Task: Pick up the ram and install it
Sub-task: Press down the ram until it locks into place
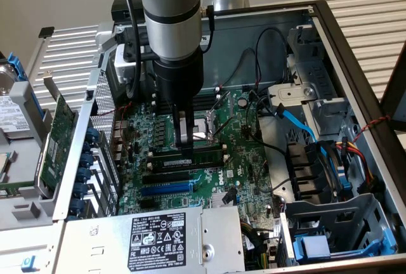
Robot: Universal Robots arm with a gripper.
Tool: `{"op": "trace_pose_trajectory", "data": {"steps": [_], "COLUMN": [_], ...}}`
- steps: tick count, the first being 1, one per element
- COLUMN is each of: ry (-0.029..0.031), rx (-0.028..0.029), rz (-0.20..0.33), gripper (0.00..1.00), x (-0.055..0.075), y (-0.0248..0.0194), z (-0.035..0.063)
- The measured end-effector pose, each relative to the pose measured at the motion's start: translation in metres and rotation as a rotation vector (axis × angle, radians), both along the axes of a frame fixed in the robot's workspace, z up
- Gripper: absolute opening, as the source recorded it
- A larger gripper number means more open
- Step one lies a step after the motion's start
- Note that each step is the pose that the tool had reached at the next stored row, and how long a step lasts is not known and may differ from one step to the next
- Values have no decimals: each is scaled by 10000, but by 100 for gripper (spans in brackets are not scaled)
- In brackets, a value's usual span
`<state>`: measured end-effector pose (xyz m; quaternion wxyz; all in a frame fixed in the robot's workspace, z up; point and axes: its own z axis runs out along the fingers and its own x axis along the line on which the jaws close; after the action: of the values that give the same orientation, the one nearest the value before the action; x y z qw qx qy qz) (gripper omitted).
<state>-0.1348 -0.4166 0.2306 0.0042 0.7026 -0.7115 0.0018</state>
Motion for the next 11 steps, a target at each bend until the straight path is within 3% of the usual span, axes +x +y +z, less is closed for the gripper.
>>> {"op": "trace_pose_trajectory", "data": {"steps": [8,11], "ry": [-37,-69], "rx": [9,47], "rz": [14,31], "gripper": [11,11], "x": [-6,-7], "y": [-1,-1], "z": [-12,-20]}}
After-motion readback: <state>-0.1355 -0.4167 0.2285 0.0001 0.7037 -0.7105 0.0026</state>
